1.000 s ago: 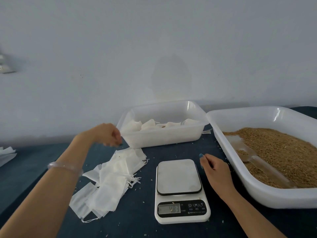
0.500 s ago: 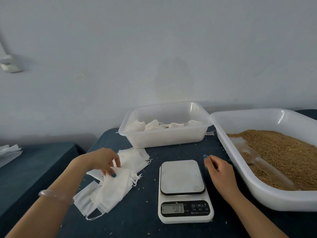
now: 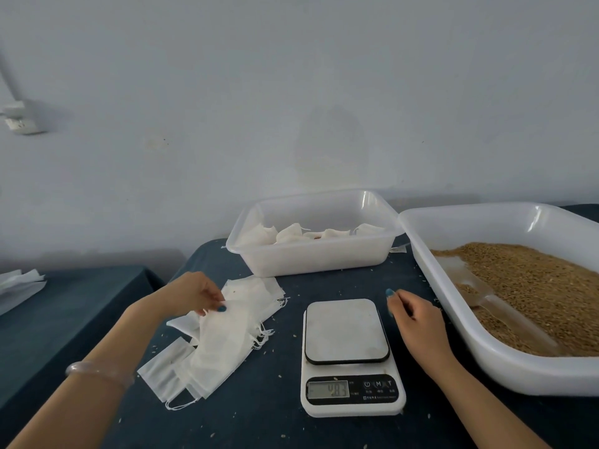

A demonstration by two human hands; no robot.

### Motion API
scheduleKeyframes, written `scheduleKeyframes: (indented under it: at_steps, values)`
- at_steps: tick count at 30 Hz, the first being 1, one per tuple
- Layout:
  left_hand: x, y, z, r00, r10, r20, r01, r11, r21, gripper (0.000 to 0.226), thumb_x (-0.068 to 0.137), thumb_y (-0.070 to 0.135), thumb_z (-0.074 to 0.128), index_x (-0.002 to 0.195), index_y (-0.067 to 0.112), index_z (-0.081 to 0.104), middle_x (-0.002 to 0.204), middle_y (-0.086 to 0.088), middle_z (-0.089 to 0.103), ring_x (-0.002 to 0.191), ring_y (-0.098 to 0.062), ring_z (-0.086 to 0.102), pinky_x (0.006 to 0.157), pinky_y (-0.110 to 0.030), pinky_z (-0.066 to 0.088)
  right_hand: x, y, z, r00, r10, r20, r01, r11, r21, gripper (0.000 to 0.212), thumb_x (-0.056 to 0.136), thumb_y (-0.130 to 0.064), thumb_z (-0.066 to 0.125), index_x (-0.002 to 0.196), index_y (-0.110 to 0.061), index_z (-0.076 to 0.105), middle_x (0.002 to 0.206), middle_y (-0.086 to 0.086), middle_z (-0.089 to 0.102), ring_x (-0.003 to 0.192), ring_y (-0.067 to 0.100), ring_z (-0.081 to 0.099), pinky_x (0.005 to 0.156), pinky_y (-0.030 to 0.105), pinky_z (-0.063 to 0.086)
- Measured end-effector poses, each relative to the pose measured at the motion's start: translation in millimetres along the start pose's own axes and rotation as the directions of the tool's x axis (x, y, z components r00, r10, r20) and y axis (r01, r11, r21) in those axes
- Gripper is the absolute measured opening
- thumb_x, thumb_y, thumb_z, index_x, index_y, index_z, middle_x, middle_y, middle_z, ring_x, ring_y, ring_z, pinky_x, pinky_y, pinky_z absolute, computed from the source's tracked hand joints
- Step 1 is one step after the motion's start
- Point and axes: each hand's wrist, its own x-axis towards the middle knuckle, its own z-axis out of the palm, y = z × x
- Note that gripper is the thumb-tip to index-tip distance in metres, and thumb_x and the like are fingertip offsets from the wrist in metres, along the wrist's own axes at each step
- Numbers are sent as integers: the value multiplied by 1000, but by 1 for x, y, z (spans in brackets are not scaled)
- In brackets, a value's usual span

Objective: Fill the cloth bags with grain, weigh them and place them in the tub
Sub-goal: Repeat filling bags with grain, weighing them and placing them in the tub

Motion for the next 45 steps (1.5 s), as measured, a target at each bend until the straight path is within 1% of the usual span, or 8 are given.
scheduleKeyframes:
  at_steps: [5, 15, 20, 24, 28, 31, 38, 45]
  values:
    - [0, 0, -6, 998, 52, -44, -49, 997, 65, 8, 88, 32, 74, 93, 37, 77, 79, 33, 67, 76, 13, 61, 80, -9, 43, 0, 1, -1, 1000, -3, -2, 3, 1000, -4, 44, 98, -34, 52, 63, -9, 46, 57, 11, 48, 49, 9, 36, 52, 32, 31]
    - [-20, 87, 6, 909, 34, -416, -160, 948, -274, 20, 83, 30, 78, 66, 23, 71, 63, 6, 70, 59, -5, 70, 55, -6, 42, -1, -1, -1, 1000, -27, 1, 27, 999, -33, 43, 96, -45, 49, 62, -17, 50, 54, 1, 50, 46, 7, 39, 50, 31, 32]
    - [-37, 174, 63, 785, 174, -594, -306, 944, -127, 17, 83, 29, 74, 71, 22, 66, 64, 7, 63, 64, -14, 58, 63, -28, 43, -1, -9, -3, 998, -37, 45, 38, 999, -24, 21, 89, -50, 57, 75, -39, 68, 71, -19, 66, 70, 5, 59, 64, 26, 46]
    - [-45, 208, 104, 673, 384, -632, -407, 906, 116, 7, 85, 24, 69, 81, 19, 70, 75, 2, 65, 70, -21, 60, 61, -33, 47, -2, -13, 0, 991, -106, 80, 101, 992, 73, 31, 80, -57, 56, 87, -32, 73, 75, -13, 67, 76, 2, 57, 65, 12, 40]
    - [-46, 218, 127, 563, 532, -632, -454, 839, 301, 21, 69, 19, 86, 67, 15, 65, 62, 2, 59, 52, -18, 55, 42, -23, 40, -1, -13, 3, 997, -42, 69, 33, 992, 124, 57, 74, -64, 54, 80, -9, 69, 72, 5, 61, 68, 14, 55, 61, 24, 41]
    - [-40, 212, 128, 540, 524, -659, -446, 842, 305, 29, 67, 26, 89, 66, 15, 63, 62, 2, 58, 52, -18, 55, 42, -22, 37, -2, -15, 1, 997, -14, 82, -2, 981, 194, 26, 88, -43, 63, 98, -21, 74, 83, 4, 68, 77, 20, 61, 71, 35, 47]
    - [-40, 201, 131, 565, 486, -667, -546, 826, 139, 21, 85, 38, 72, 78, 18, 69, 73, 5, 62, 63, -15, 58, 52, -31, 49, -3, -18, -2, 995, 5, 104, -37, 951, 306, 17, 90, -18, 67, 103, -25, 75, 92, -7, 75, 91, 15, 68, 81, 31, 51]
    - [-42, 198, 134, 697, 343, -630, -580, 786, -215, 5, 80, 24, 65, 79, 23, 70, 78, 11, 67, 74, -11, 62, 65, -35, 56, -4, -18, -3, 994, -56, 99, 29, 968, 250, 18, 88, -10, 70, 101, -20, 76, 93, -8, 73, 88, 9, 67, 76, 22, 51]
